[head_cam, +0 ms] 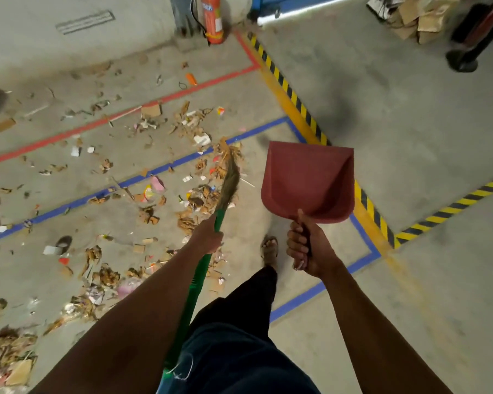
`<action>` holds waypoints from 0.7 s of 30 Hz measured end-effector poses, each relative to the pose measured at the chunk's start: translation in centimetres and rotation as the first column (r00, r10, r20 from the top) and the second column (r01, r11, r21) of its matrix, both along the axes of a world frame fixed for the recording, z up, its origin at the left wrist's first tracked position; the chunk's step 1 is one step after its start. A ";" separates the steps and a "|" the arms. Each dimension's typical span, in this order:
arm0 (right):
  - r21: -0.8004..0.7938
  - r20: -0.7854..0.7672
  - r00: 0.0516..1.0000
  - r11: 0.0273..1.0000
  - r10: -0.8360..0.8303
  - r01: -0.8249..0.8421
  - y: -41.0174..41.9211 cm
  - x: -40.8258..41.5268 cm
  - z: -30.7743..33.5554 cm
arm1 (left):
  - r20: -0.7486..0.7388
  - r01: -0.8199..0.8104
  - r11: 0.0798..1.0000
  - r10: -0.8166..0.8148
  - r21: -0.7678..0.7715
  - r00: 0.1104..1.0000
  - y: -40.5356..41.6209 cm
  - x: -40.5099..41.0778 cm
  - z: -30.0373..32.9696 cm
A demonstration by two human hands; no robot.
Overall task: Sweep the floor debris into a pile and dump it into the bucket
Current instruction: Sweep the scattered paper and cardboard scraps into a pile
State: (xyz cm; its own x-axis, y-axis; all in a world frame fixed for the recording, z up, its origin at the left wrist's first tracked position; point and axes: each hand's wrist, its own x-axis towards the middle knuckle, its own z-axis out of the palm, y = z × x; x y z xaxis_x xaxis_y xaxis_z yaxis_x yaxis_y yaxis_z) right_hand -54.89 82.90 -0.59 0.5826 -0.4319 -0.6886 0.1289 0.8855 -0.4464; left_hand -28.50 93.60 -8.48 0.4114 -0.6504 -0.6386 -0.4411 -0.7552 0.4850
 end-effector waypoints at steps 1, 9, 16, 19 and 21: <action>0.001 -0.007 1.000 1.000 0.016 -0.016 -3.0 0.1 -0.3 | -0.007 -0.022 1.000 0.022 0.006 1.000 -2.8 0.0 -0.6; -0.023 -0.123 0.976 0.983 0.177 -0.181 -26.0 3.0 -0.2 | 0.055 -0.010 1.000 0.011 -0.002 0.998 -22.4 0.9 -2.7; 0.053 -0.048 0.953 0.954 0.298 -0.295 -41.8 7.9 -1.4 | 0.116 0.096 0.994 -0.089 -0.057 0.989 -34.1 2.6 -1.9; 0.109 0.008 0.942 0.936 0.337 -0.335 -47.7 10.5 -3.0 | 0.132 0.062 0.997 -0.054 -0.051 0.990 -39.0 3.3 -2.9; 0.142 0.009 0.929 0.920 0.369 -0.366 -51.8 12.2 -4.5 | 0.145 0.020 0.999 -0.015 -0.032 0.989 -42.7 3.5 -4.1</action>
State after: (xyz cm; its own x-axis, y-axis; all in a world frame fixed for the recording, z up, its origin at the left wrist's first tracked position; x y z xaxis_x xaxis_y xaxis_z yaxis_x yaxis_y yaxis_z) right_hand -42.68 31.11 -5.06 0.6693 -0.0888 -0.7377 -0.2242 0.9224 -0.3144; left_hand -25.04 50.87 -12.57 0.4861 -0.6785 -0.5508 -0.5219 -0.7309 0.4398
